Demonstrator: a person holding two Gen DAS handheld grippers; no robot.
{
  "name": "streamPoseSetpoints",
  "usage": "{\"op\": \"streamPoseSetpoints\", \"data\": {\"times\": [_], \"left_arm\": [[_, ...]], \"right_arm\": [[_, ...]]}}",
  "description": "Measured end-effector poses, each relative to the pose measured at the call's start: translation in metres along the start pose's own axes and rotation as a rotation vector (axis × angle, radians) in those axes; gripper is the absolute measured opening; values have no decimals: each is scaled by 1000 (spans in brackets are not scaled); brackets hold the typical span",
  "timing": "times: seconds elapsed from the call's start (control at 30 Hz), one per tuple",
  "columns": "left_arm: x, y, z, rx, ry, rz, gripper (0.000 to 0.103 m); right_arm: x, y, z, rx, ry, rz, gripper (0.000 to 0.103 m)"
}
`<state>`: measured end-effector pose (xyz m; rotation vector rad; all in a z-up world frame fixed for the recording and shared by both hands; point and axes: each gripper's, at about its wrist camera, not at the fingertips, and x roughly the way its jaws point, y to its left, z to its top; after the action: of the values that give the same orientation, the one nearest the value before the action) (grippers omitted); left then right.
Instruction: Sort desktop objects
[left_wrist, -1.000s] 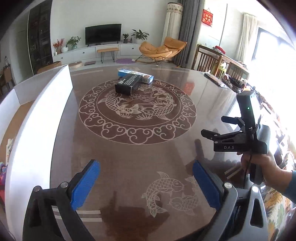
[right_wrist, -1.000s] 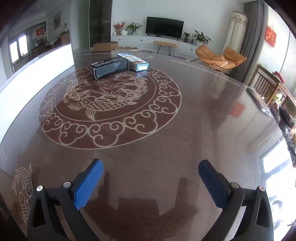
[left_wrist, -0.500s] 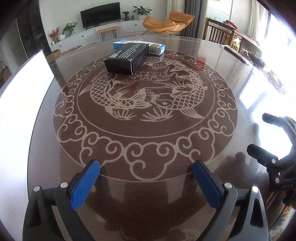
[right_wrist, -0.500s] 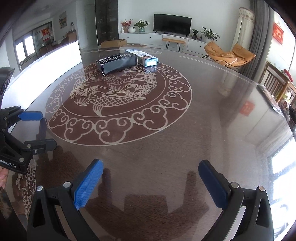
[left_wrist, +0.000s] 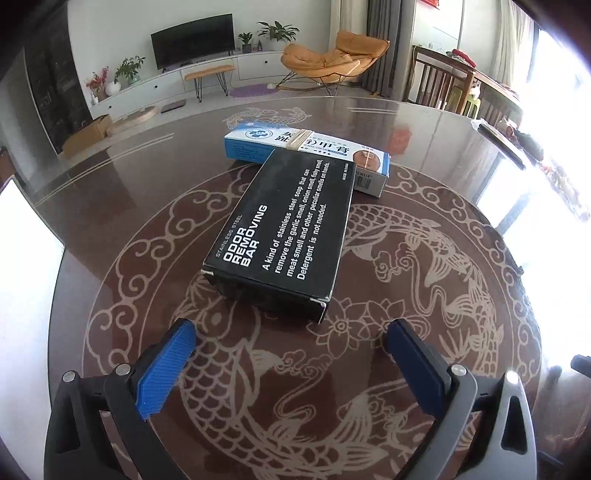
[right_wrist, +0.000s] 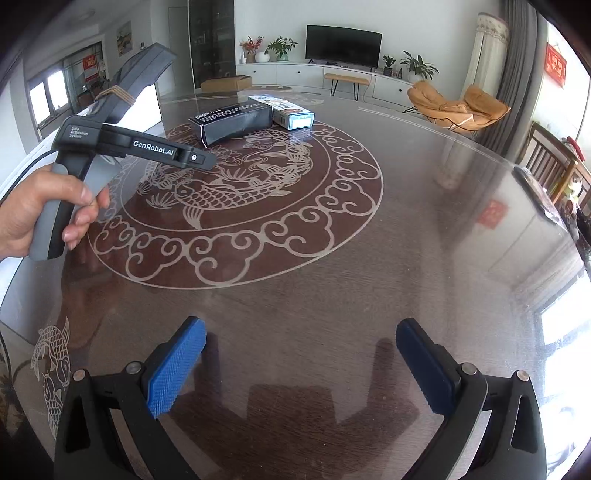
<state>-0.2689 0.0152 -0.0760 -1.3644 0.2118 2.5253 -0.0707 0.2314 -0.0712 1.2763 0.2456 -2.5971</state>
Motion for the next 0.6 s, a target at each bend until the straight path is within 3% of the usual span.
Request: {"op": "streamPoseSetpoints", "data": {"times": [0.37, 0.4, 0.47, 0.6], "left_arm": [[36, 1, 57, -24, 0, 19, 103], [36, 2, 58, -38, -8, 31, 100], [29, 3, 58, -57, -48, 47, 62], [18, 7, 43, -84, -67, 79, 59]], "right_arm": [[-1, 1, 0, 4, 2, -12, 103], [0, 1, 0, 4, 3, -13, 103], [-1, 0, 0, 5, 3, -17, 103], [0, 0, -1, 5, 4, -24, 103]]}}
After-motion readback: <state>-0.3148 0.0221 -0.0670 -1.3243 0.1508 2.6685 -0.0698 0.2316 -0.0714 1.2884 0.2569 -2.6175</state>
